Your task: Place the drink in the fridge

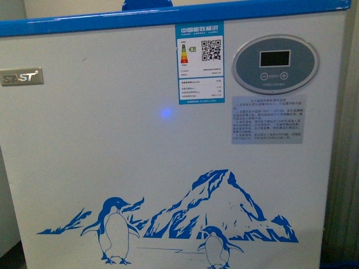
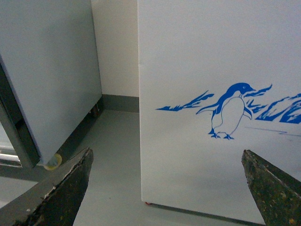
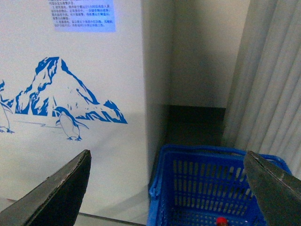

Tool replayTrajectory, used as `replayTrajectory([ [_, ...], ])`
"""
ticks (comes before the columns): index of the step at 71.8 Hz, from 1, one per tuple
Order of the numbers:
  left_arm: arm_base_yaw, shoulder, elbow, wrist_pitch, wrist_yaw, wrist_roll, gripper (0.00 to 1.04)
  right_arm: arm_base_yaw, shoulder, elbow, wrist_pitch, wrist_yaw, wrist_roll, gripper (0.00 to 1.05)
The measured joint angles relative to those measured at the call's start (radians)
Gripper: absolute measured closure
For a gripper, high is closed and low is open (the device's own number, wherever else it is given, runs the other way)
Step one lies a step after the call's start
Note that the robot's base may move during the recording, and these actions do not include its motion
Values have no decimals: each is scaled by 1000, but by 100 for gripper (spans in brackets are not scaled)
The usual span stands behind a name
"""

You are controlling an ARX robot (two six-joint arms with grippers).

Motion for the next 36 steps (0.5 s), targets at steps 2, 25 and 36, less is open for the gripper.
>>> replayTrajectory([
  [2, 0, 0, 0, 0, 0, 0, 8, 0, 0, 0, 0, 0, 0, 8],
  [25, 0, 0, 0, 0, 0, 0, 8, -156, 585, 188, -222, 150, 56, 8],
  [36, 0, 0, 0, 0, 0, 0, 8, -314, 1123, 253, 171, 89, -58, 8],
])
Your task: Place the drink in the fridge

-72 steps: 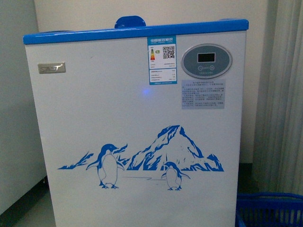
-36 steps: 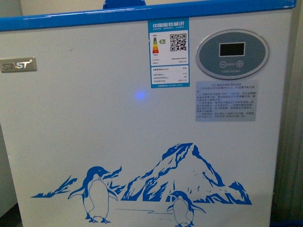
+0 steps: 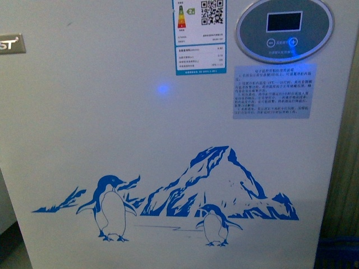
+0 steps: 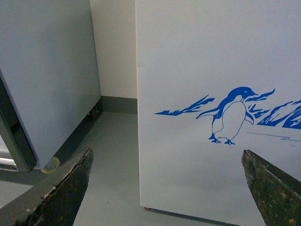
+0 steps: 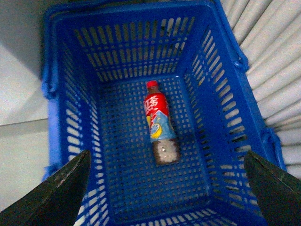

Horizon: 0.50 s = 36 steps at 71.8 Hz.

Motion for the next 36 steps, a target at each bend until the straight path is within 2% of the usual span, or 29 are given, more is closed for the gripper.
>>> replayTrajectory([
  [7, 0, 0, 0, 0, 0, 0, 8, -57, 342, 87, 204, -7, -92, 8],
  [14, 0, 0, 0, 0, 0, 0, 8, -87, 628, 173, 320, -1, -143, 8],
  [36, 0, 0, 0, 0, 0, 0, 8, -101, 1250, 454, 425, -9, -157, 8],
])
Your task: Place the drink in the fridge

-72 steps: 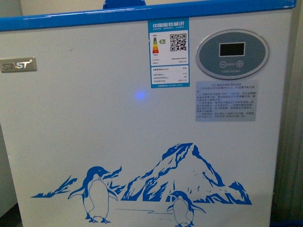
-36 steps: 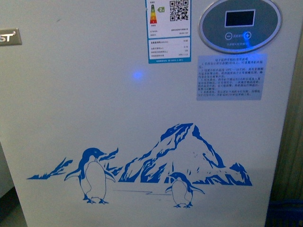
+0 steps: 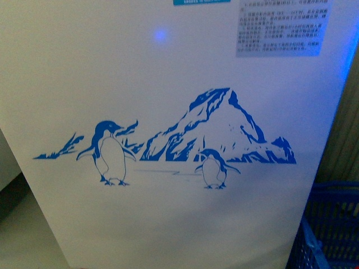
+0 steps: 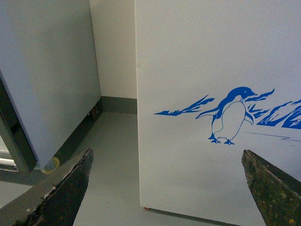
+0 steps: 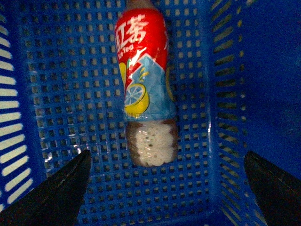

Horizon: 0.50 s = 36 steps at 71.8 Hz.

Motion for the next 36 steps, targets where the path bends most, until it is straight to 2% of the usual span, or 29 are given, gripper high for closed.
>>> replayTrajectory([
  [14, 0, 0, 0, 0, 0, 0, 8, -11, 246, 164, -19, 6, 25, 8],
  [36, 0, 0, 0, 0, 0, 0, 8, -32, 460, 373, -87, 3, 57, 8],
])
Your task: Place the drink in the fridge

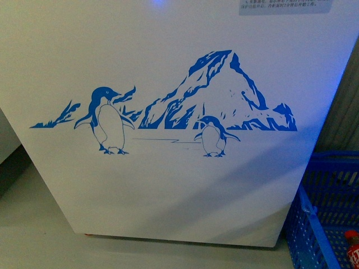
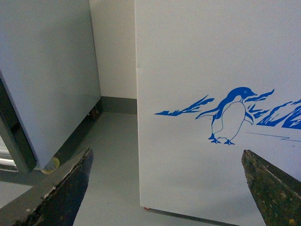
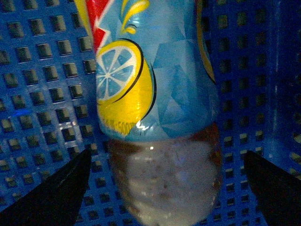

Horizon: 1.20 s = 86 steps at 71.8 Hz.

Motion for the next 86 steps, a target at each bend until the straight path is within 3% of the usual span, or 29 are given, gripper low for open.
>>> replayTrajectory([
  [15, 0, 0, 0, 0, 0, 0, 8, -2, 98, 98, -13, 5, 16, 8],
  [39, 0, 0, 0, 0, 0, 0, 8, 5, 95, 65, 10, -22, 72, 47],
  [54, 0, 0, 0, 0, 0, 0, 8, 20, -47, -106, 83, -53, 125, 58],
  [73, 0, 0, 0, 0, 0, 0, 8, 40, -525, -444, 138, -156, 167, 60],
  [80, 0, 0, 0, 0, 0, 0, 8, 41, -843, -592, 32, -214, 172, 61],
  [86, 0, 0, 0, 0, 0, 0, 8, 40, -1199, -666, -178, -271, 203, 61],
])
